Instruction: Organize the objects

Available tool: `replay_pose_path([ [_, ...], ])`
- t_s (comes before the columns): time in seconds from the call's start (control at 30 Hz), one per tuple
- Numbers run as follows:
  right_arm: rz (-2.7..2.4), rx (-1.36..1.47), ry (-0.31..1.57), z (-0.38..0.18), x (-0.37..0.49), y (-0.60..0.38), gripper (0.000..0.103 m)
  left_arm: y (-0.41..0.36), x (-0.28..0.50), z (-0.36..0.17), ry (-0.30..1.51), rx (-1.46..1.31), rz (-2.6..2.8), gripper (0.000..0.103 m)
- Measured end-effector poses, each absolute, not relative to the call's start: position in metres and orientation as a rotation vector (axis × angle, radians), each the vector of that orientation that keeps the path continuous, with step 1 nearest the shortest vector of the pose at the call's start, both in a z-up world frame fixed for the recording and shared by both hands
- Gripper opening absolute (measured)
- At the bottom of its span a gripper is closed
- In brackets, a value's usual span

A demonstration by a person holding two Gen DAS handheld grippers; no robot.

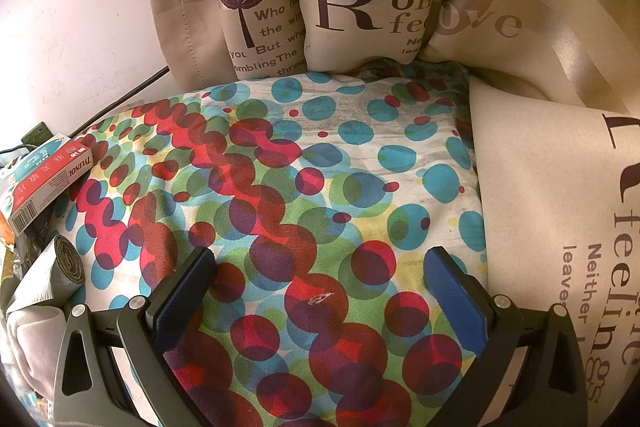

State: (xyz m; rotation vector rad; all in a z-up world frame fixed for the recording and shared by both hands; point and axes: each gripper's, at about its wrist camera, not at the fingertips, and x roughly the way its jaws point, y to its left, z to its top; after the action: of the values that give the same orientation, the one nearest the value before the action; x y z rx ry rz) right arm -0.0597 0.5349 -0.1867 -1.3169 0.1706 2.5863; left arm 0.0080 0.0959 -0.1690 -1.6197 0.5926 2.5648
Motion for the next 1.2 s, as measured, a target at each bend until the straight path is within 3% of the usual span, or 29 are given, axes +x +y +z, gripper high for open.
replay_pose_path([
  [0.77,2.6,-1.324,0.161,-0.186,-0.06,0.534,0.103,0.101,0.062,-0.07,0.202,-1.62,2.61,0.087],
  [0.93,2.593,-1.498,0.102,-0.181,-0.066,0.528,0.102,0.077,0.075,-0.053,0.043,-1.657,2.579,0.088],
  [1.03,2.75,-1.377,0.134,-0.142,-0.044,0.505,0.097,0.055,0.081,-0.043,-0.084,-1.655,2.588,0.087],
  [1.2,3.091,-1.117,0.188,-0.042,0.008,0.426,0.103,0.022,0.094,-0.013,-0.353,-1.467,2.568,0.088],
])
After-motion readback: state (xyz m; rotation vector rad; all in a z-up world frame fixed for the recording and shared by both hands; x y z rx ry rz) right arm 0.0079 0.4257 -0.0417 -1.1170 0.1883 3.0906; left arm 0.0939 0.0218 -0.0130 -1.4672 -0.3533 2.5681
